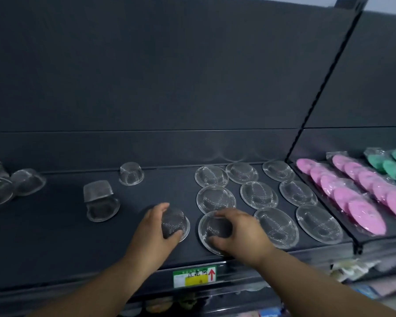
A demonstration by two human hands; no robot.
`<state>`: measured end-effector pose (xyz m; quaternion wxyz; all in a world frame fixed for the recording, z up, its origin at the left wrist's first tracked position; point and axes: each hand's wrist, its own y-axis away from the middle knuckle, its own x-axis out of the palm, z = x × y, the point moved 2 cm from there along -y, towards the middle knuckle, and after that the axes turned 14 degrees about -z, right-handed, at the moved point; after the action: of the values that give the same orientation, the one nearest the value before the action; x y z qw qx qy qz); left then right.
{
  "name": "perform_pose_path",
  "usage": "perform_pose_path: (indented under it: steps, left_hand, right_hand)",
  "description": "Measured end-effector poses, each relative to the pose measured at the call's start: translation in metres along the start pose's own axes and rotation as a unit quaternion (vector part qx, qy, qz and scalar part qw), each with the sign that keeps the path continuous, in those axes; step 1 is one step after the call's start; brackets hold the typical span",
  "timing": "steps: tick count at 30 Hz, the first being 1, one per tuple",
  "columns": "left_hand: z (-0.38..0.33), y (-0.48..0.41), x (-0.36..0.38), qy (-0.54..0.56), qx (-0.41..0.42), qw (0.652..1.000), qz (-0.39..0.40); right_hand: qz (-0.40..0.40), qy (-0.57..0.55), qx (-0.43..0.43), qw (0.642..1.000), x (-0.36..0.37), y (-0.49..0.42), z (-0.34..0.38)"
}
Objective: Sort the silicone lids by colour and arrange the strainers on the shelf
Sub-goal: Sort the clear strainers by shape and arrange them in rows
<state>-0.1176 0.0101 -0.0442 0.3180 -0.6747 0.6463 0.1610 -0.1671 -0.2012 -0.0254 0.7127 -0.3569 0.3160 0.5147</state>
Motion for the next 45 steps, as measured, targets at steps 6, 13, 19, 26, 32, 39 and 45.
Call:
perform_pose_path:
  steps: [6, 13, 19, 26, 32, 39, 45]
  left_hand:
    - [-0.010, 0.007, 0.011, -0.040, -0.018, 0.999, -0.018]
    - [-0.020, 0.008, 0.017, -0.062, -0.023, 0.998, -0.001]
    - [-0.025, 0.009, 0.016, -0.065, -0.023, 0.998, 0.006]
    - [-0.029, 0.011, 0.012, -0.057, -0.016, 0.997, 0.049]
    - [-0.022, 0.004, 0.005, -0.072, 0.025, 0.990, 0.116]
    - [0.013, -0.024, -0.047, -0.023, 0.065, 0.997, 0.035]
    - [0.087, -0.087, -0.124, -0.009, -0.034, 0.986, -0.161]
  right_hand:
    - [0.042, 0.019, -0.091, 0.995, 0.007, -0.013, -0.018]
    - [0.050, 0.003, -0.117, 0.992, 0.005, -0.012, -0.034]
    - [0.061, -0.002, -0.123, 0.991, 0.001, -0.011, -0.036]
    - [-0.074, -0.048, -0.113, 0.990, -0.007, -0.024, -0.023]
    - [-0.096, -0.036, -0.107, 0.989, 0.007, -0.040, 0.007]
    - [-0.042, -0.009, -0.104, 0.994, 0.045, -0.066, 0.072]
    - [0.006, 0.021, -0.070, 0.997, 0.096, -0.096, 0.135]
